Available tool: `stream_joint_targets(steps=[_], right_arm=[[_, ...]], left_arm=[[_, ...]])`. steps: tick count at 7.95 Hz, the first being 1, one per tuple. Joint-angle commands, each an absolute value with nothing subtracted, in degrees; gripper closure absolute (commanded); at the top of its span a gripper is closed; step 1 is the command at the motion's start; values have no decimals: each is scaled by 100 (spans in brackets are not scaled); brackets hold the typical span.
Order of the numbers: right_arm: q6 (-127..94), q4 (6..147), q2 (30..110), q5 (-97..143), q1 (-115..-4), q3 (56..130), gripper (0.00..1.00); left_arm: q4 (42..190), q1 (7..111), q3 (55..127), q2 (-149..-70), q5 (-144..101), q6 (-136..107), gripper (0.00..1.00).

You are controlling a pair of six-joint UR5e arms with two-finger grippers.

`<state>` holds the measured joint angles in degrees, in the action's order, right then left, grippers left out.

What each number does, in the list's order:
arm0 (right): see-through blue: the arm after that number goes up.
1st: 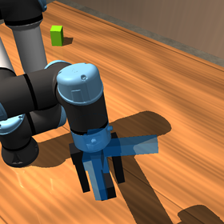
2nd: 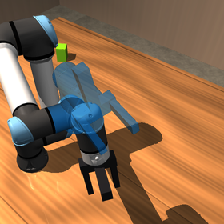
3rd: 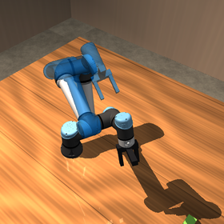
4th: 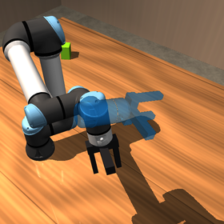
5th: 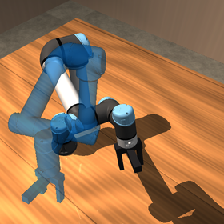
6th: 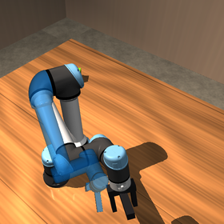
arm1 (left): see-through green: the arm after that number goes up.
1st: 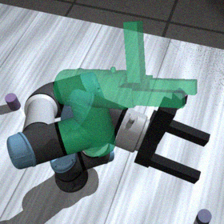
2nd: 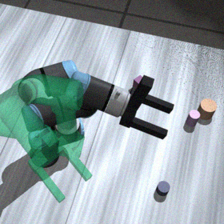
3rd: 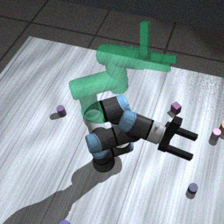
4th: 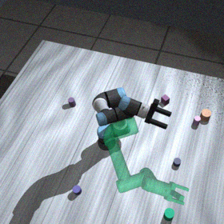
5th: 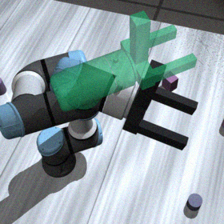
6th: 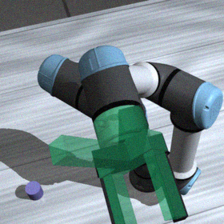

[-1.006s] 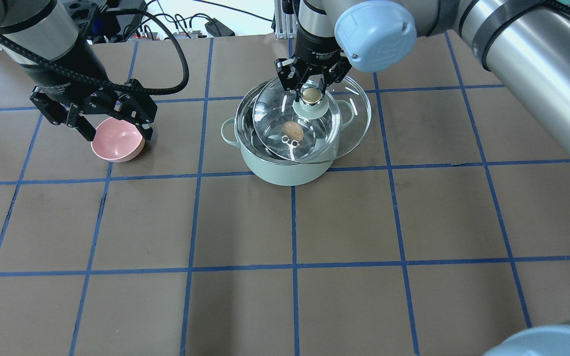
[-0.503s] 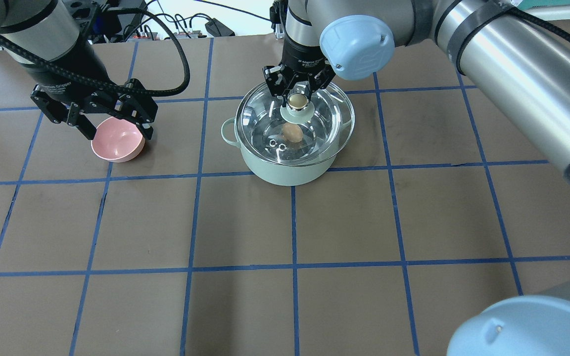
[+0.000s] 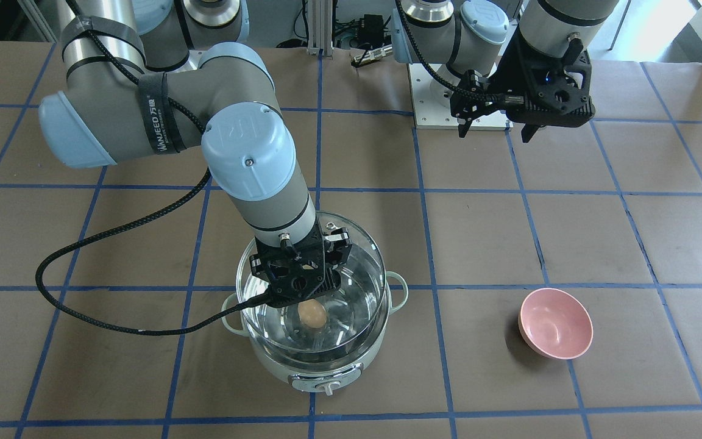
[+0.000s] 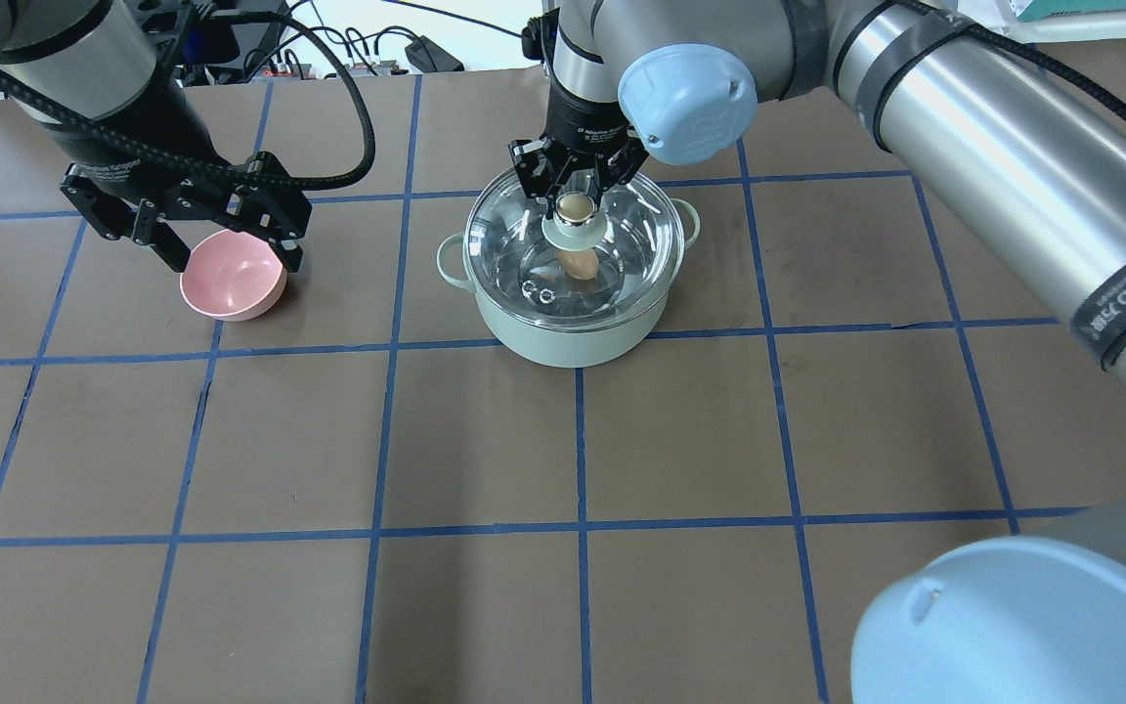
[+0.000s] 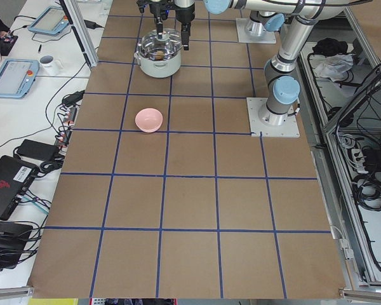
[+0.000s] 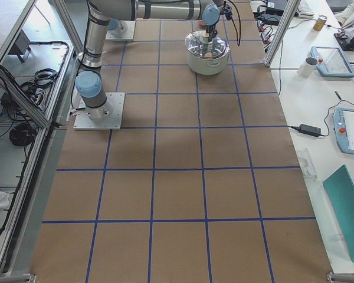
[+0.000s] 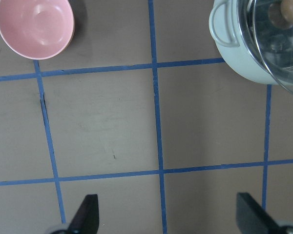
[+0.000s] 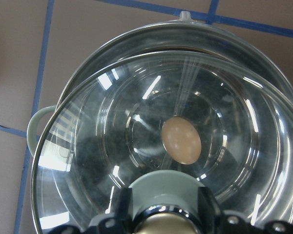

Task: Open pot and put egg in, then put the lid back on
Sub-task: 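Lower the glass lid onto the pot with the right gripper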

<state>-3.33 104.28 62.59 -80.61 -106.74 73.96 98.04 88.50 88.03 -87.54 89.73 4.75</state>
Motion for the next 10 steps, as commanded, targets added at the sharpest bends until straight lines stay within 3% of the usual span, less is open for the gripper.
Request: stream_joint_targets(steps=[1,10], right_arm=[[-316,10450,6170,-8051,-10679,7287,100],[-413,10634,6003,-8060,-10679,7155,100]], left_arm=[[9800,8851,8807,-8754,8974,466,0],[9800,8859,8815,-8763,8974,422,0]])
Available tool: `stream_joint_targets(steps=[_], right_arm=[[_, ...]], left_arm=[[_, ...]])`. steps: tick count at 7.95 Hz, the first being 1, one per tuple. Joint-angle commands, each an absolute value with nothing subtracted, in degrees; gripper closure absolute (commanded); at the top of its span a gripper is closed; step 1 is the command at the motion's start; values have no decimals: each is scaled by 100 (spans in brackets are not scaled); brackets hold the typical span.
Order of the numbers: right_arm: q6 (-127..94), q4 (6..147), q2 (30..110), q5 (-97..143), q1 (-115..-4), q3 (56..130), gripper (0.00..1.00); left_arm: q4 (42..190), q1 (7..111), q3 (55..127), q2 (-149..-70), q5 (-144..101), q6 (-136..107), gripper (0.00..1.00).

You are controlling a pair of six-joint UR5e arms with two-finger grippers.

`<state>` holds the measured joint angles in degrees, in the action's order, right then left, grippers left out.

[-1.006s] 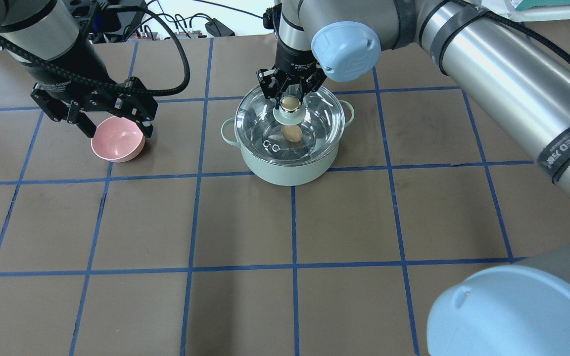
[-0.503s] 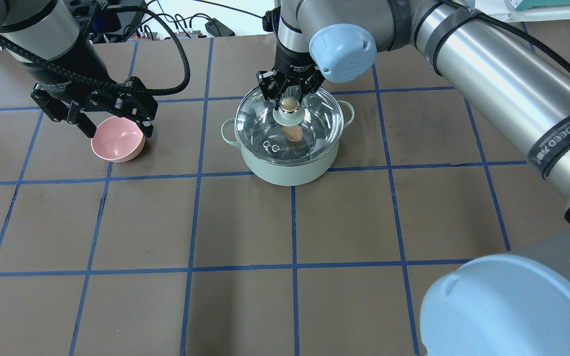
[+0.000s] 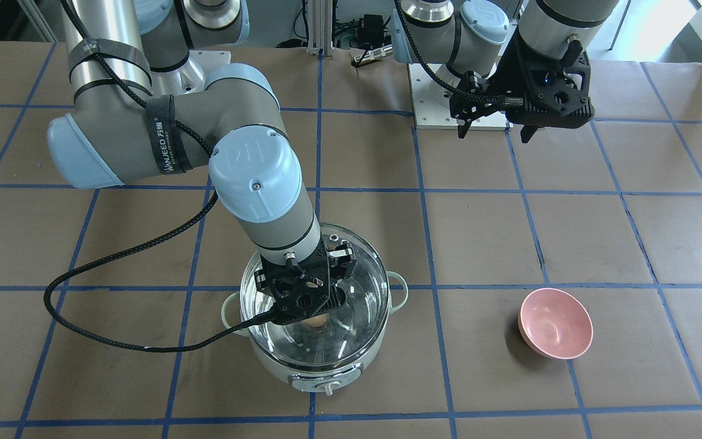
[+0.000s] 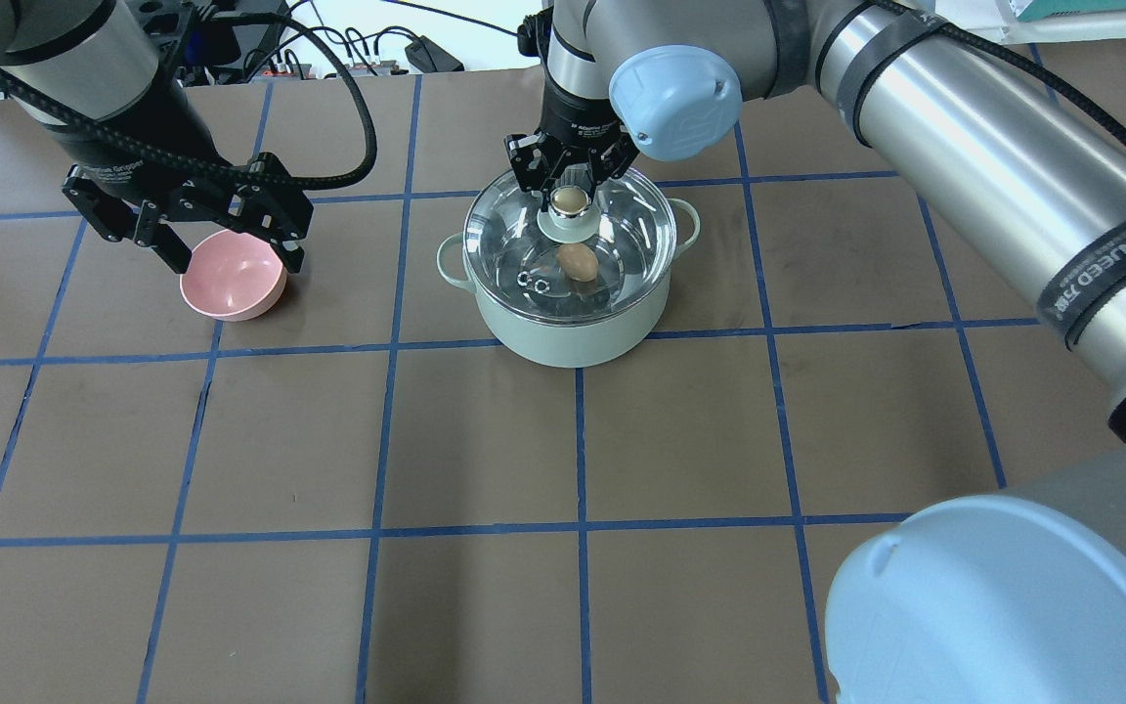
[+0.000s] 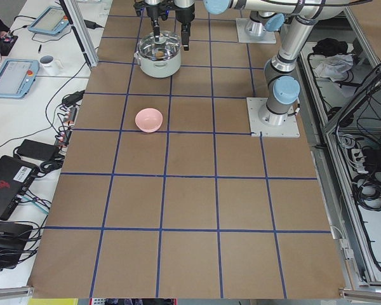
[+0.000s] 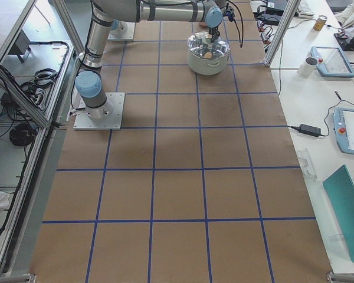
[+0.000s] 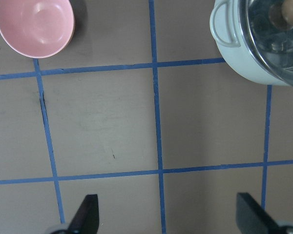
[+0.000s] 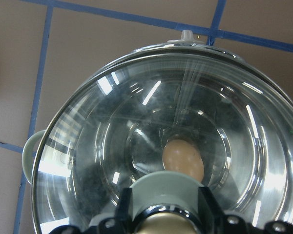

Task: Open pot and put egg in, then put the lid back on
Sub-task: 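Lower the glass lid onto the pot with the right gripper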

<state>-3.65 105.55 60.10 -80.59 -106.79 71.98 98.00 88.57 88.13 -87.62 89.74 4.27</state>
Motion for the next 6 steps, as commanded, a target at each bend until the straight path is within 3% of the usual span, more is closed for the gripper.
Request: stream_joint_targets(steps=[1,6], right_arm=[[-404,10670,5986,-8060,-10679,7146,100],[-422,10819,5924,-8121,-10679,7189,100]], left_arm=[[9800,8859,8815,-8763,8974,422,0],[9800,8859,8815,-8763,8974,422,0]])
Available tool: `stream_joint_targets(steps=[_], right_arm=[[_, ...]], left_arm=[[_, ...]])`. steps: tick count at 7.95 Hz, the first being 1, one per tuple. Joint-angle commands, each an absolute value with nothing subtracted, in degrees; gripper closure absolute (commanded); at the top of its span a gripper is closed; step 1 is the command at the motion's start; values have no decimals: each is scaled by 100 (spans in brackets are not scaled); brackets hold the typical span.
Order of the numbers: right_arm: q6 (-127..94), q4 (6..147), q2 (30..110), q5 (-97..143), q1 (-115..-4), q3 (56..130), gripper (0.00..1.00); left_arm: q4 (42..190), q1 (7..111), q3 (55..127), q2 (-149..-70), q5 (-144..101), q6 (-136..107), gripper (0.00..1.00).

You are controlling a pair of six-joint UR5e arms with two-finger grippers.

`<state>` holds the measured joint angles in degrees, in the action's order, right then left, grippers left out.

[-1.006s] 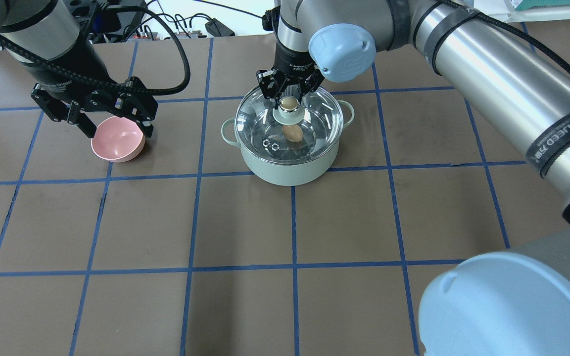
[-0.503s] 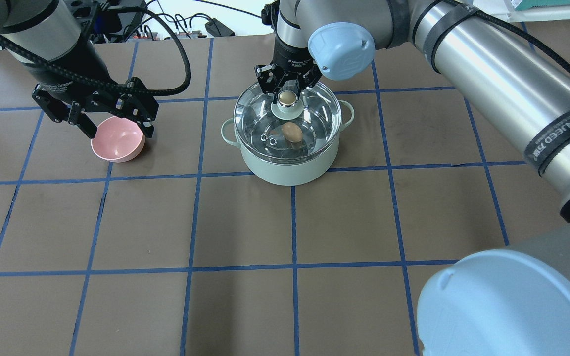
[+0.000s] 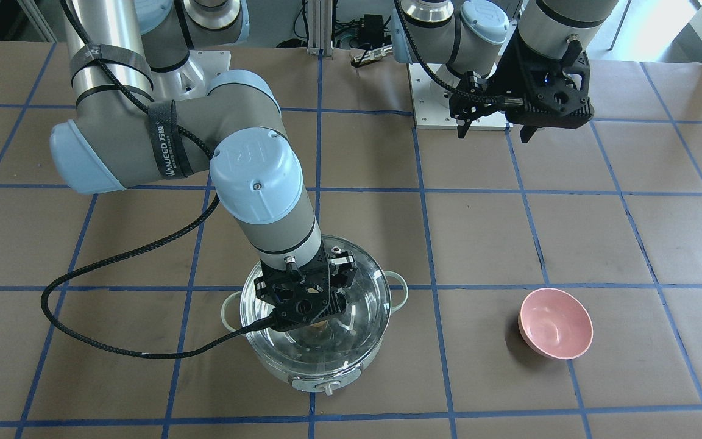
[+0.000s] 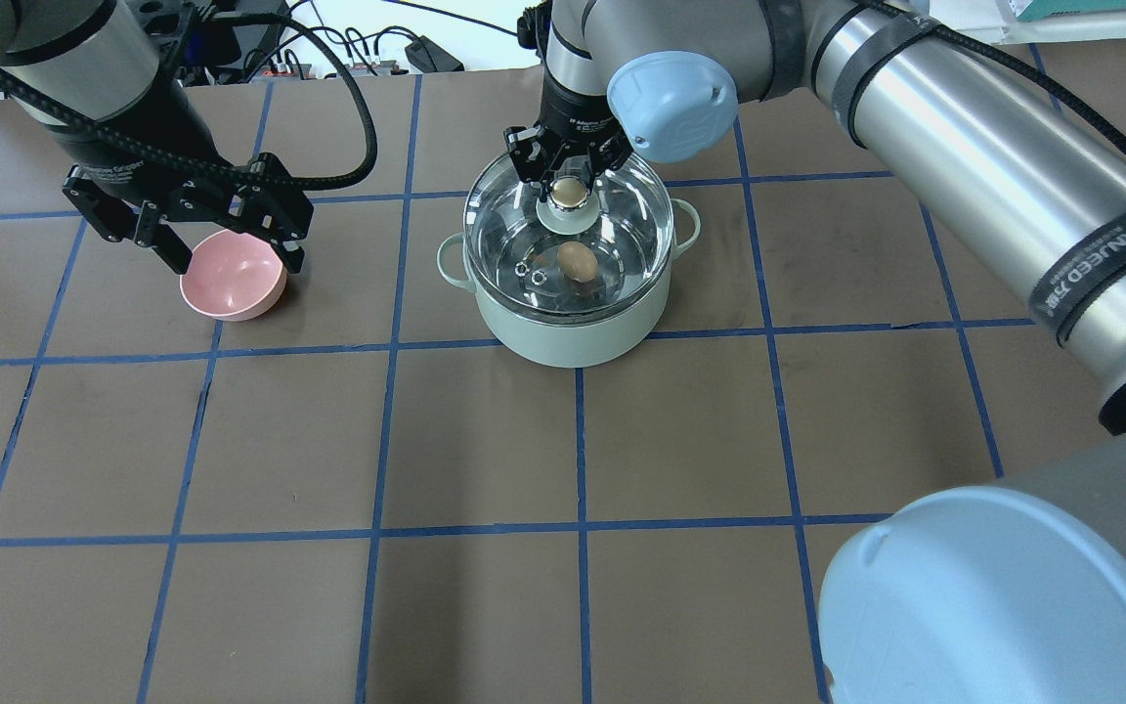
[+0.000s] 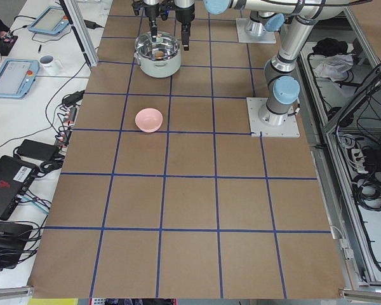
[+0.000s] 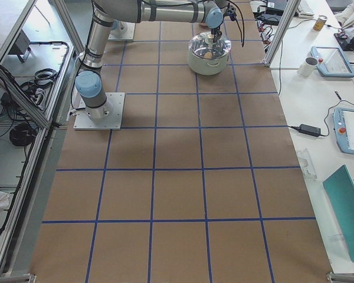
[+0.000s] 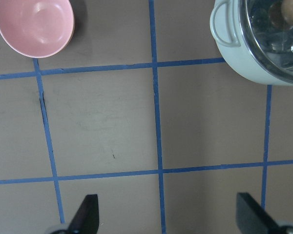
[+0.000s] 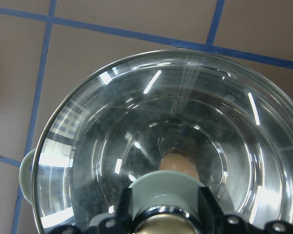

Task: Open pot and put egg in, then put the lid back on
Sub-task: 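Lower the glass lid onto the pot with the right gripper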

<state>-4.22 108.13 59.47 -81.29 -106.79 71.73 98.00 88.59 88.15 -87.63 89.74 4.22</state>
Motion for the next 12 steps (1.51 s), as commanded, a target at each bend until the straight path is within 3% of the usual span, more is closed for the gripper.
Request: stream_joint_targets(steps=[1,12], right_arm=[[-413,10819,5906,-8121,-10679,7198,100],[-554,10204,5986,-8077,-10670,7067,100]], left_arm=[[9800,8859,8815,-8763,8974,422,0],[9800,8859,8815,-8763,8982,422,0]])
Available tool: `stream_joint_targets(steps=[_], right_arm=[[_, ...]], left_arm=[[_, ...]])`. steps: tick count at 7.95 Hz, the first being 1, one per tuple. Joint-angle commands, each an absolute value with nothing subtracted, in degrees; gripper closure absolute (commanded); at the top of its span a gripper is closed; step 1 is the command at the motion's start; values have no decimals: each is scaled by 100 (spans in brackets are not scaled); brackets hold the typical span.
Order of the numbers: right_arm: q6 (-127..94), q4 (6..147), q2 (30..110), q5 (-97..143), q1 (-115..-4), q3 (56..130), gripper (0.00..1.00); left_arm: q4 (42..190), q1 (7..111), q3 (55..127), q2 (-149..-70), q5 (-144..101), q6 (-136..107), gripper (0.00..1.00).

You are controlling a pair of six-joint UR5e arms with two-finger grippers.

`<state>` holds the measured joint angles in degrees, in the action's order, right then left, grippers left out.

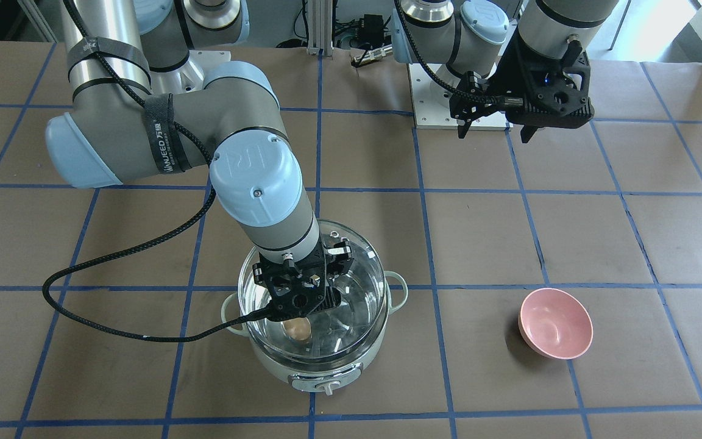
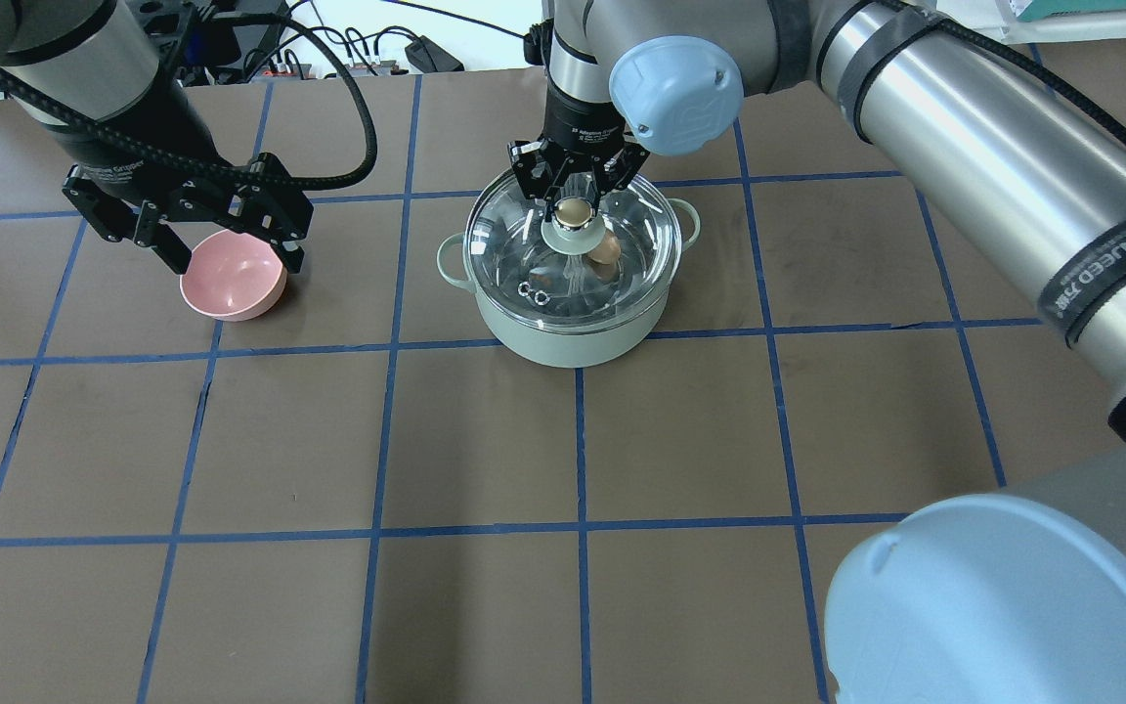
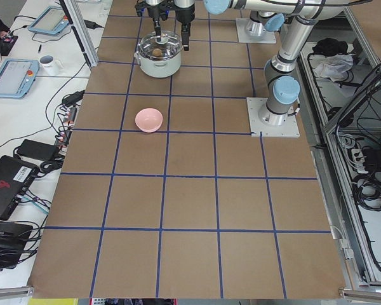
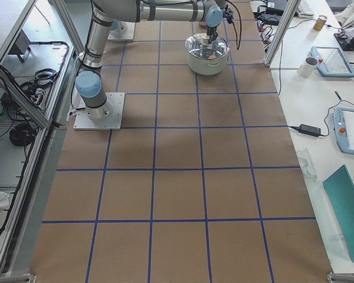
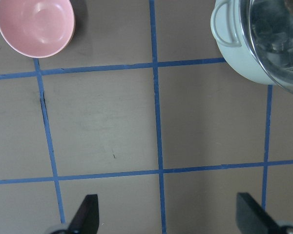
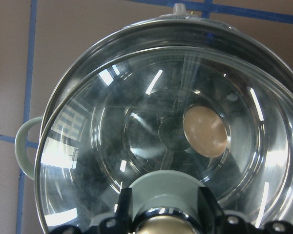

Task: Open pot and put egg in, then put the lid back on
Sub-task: 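Lower the glass lid onto the pot with the right gripper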

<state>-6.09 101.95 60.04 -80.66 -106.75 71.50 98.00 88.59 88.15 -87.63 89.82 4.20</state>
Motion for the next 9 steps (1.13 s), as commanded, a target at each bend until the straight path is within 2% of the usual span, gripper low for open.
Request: stream_joint_targets(steps=[1,9], right_arm=[[-545,10213,5968,-8077,-10670,7040,100],[-483,10292,5889,-8103,-10644,6987,100]], left_arm=[[9809,8859,8815,-8763,8982,422,0],[9809,8859,8815,-8763,8982,413,0]])
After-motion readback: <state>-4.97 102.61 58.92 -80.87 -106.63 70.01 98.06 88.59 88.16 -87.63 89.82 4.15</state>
